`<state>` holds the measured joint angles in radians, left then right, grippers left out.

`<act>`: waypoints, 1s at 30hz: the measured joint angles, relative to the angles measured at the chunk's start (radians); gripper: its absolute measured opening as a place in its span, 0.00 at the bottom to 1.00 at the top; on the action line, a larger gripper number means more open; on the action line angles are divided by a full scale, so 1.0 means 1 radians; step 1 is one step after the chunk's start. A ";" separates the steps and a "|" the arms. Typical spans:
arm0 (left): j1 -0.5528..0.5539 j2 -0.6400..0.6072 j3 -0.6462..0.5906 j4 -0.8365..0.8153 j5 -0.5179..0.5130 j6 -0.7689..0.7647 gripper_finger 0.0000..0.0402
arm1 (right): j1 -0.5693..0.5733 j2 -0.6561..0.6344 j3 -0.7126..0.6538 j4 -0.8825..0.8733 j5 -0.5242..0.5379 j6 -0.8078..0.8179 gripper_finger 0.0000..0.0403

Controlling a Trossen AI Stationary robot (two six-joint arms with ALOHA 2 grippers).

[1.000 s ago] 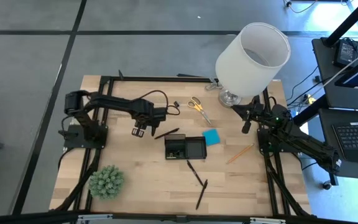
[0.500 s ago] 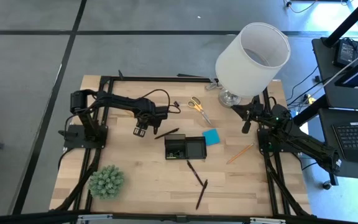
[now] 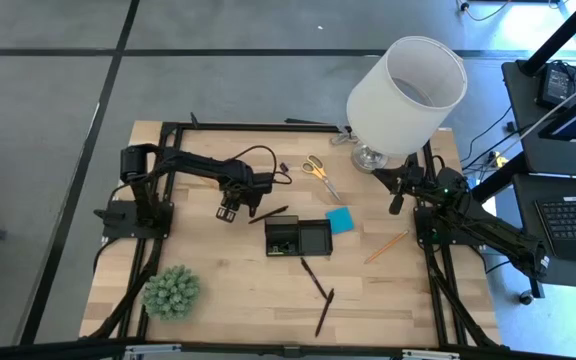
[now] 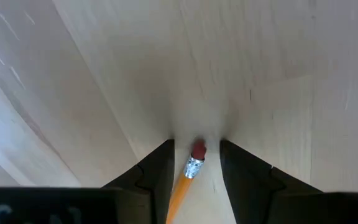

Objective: Pick and place office supplies into organizer
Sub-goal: Put the top orange pencil into the desk organizer

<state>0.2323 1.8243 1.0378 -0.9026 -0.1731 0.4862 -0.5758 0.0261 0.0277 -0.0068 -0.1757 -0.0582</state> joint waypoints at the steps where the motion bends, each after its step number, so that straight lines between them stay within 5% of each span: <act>1: 0.001 0.009 0.001 -0.003 0.000 0.000 0.32 | 0.000 0.000 0.000 0.000 0.000 0.000 0.14; 30: 0.025 0.020 -0.003 0.003 0.010 -0.036 0.05 | 0.000 0.000 0.000 0.000 0.000 0.001 0.14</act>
<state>0.2569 1.8446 1.0348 -0.8995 -0.1631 0.4500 -0.5758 0.0261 0.0277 -0.0067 -0.1761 -0.0574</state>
